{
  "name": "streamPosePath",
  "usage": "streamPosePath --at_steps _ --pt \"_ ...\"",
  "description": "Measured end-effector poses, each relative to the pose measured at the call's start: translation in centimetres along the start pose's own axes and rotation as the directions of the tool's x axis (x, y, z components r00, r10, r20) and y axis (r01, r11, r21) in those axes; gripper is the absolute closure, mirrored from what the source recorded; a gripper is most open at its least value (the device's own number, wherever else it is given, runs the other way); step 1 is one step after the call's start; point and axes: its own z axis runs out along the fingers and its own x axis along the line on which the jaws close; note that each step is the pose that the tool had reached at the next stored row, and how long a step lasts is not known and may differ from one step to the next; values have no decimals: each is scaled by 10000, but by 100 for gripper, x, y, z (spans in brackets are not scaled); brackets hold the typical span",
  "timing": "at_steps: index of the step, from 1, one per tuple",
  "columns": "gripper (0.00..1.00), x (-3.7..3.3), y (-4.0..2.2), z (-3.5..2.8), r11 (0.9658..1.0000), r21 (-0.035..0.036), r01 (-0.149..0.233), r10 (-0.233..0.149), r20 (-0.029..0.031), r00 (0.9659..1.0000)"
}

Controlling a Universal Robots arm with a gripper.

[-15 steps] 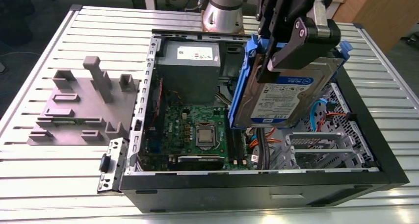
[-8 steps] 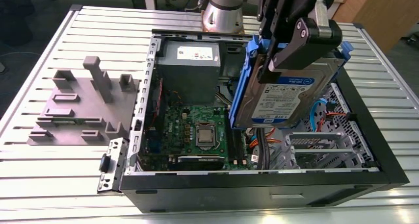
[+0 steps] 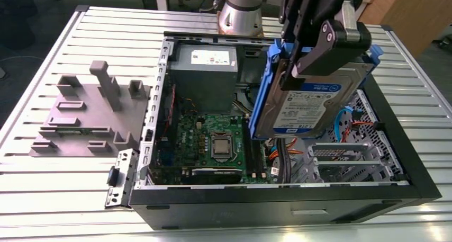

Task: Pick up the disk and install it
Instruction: 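Insert the disk into the insertion slot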

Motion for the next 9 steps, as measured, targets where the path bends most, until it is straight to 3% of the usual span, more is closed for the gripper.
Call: streamPosePath --at_steps 9 --pt "64 29 -76 14 10000 4 27 -27 3 10000"
